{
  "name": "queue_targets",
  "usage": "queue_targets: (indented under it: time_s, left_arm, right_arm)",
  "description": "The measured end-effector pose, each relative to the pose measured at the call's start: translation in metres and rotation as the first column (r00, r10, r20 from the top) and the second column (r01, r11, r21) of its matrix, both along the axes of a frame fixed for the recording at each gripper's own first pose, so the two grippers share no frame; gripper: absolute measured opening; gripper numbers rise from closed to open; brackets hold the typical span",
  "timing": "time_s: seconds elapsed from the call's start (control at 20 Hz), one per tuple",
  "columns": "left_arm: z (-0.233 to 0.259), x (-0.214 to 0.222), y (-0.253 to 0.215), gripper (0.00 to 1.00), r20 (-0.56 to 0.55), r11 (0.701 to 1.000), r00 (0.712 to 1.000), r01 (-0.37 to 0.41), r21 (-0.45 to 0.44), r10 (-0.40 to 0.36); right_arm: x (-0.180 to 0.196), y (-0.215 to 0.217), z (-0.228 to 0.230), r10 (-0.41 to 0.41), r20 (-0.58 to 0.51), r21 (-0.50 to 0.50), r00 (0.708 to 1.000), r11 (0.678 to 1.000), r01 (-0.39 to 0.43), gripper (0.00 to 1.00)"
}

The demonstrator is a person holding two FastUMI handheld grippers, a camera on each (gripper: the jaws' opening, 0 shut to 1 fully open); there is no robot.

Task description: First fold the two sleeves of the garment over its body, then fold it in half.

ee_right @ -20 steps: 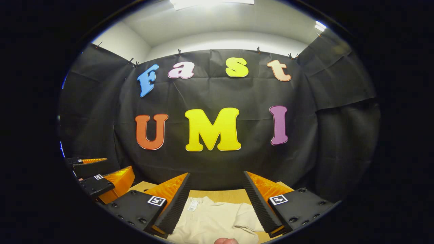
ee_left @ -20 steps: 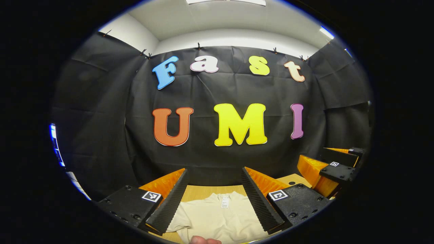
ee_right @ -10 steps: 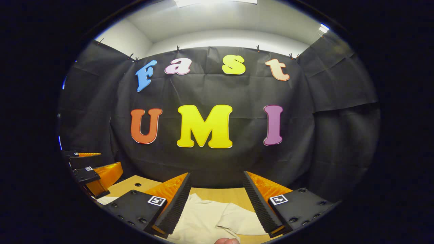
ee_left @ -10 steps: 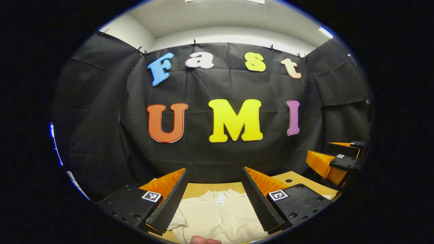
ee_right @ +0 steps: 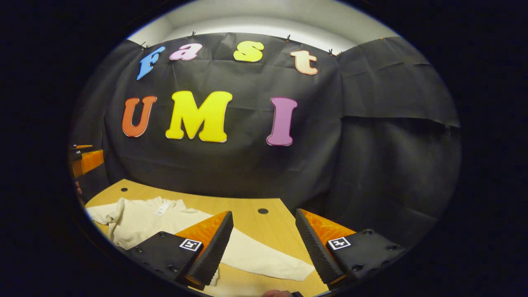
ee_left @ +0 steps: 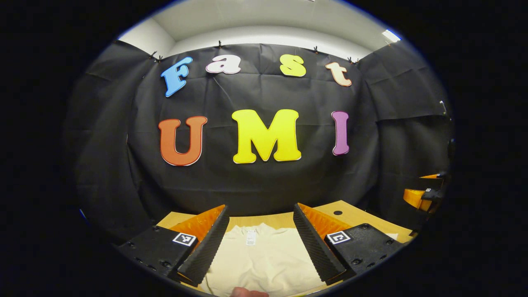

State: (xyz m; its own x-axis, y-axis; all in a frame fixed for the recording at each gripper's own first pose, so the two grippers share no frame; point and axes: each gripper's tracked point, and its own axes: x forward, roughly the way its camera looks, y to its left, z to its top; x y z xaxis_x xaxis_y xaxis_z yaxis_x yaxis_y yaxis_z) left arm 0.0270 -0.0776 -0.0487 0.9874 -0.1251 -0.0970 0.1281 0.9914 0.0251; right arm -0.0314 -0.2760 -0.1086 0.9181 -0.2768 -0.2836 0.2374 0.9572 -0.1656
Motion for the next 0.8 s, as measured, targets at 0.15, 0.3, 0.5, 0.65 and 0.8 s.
queue_targets:
  time_s: [0.15,0.3,0.5,0.65,0.8]
  left_arm:
    - [-0.007,0.002,-0.016,0.99,-0.020,0.999,0.999,0.043,0.009,-0.043]
    - [-0.015,0.004,-0.031,0.99,-0.039,0.995,0.995,0.089,0.040,-0.088]
    - [-0.022,0.005,-0.037,0.99,-0.056,0.992,0.993,0.110,0.068,-0.106]
    - [-0.032,0.006,-0.036,0.99,-0.091,0.989,0.990,0.113,0.091,-0.105]
    - [-0.038,0.004,-0.039,0.99,-0.118,0.988,0.987,0.123,0.099,-0.111]
  right_arm:
    - [-0.011,-0.036,-0.048,-0.046,-0.126,0.019,0.991,0.999,0.049,0.95]
    - [-0.020,-0.056,-0.105,-0.059,-0.258,0.106,0.964,0.990,0.089,0.95]
    - [-0.035,-0.090,-0.182,-0.100,-0.432,0.140,0.897,0.975,0.176,0.94]
    - [-0.039,-0.106,-0.220,-0.111,-0.510,0.137,0.853,0.969,0.207,0.95]
    - [-0.037,-0.125,-0.247,-0.133,-0.544,0.145,0.828,0.957,0.249,0.95]
